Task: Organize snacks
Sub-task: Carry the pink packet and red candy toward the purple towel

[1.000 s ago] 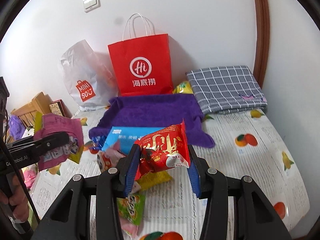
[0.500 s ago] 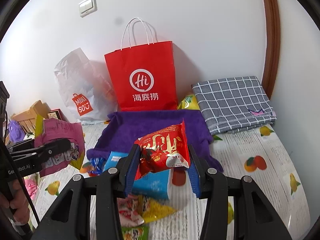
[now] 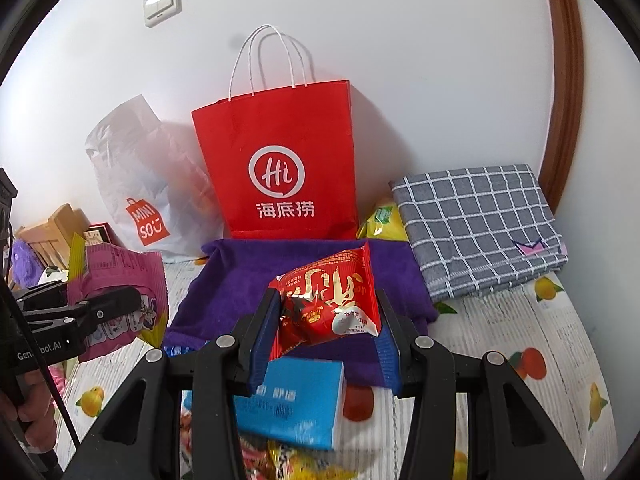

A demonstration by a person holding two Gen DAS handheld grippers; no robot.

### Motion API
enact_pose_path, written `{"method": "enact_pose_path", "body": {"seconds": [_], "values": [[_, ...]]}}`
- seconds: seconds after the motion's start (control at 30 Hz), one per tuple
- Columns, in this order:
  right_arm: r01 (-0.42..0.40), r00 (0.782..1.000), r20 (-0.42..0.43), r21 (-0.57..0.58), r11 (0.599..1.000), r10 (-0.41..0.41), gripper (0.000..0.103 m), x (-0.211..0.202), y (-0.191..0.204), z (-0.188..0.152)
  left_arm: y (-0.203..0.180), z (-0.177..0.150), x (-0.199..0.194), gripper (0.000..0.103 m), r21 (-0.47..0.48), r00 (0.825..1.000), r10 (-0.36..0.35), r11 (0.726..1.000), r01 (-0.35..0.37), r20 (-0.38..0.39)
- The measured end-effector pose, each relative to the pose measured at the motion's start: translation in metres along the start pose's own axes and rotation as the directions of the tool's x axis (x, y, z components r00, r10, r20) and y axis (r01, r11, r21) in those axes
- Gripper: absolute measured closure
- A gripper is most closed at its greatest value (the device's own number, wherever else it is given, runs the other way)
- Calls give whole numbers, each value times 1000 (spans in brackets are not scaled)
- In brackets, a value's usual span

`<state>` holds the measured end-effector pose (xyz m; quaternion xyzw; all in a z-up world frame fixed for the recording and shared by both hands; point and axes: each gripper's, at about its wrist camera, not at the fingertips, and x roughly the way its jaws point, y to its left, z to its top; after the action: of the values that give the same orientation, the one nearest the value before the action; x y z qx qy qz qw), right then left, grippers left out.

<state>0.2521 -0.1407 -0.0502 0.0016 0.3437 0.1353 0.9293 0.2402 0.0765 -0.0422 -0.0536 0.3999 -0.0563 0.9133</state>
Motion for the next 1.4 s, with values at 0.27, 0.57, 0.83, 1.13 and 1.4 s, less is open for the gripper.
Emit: {"method": "enact_pose_path", "body": {"seconds": [0.27,0.57,0.83,1.13,1.4], "values": [[-12,1000,3,-3,1000,12,58,25,-3,17,11,19,20,53,0,1000,10,1000,-10,-18],[-4,1000,-6,-1,1000,4,58,55,-12,27,24,34,47,53,-19,999,11,1000,-12,-48],[12,1000,-29,-37,999,-13,58,80,-13,33,30,39,67,53,-20,998,20,1000,-21,-58],[6,999,-51,-27,1000,-7,58,104,-20,24,38,37,91,53,-29,996,17,999,-20,-85],[11,995,-97,-20,1000,-13,58,129,-25,11,46,32,110,53,-47,994,10,999,-15,-111]]}}
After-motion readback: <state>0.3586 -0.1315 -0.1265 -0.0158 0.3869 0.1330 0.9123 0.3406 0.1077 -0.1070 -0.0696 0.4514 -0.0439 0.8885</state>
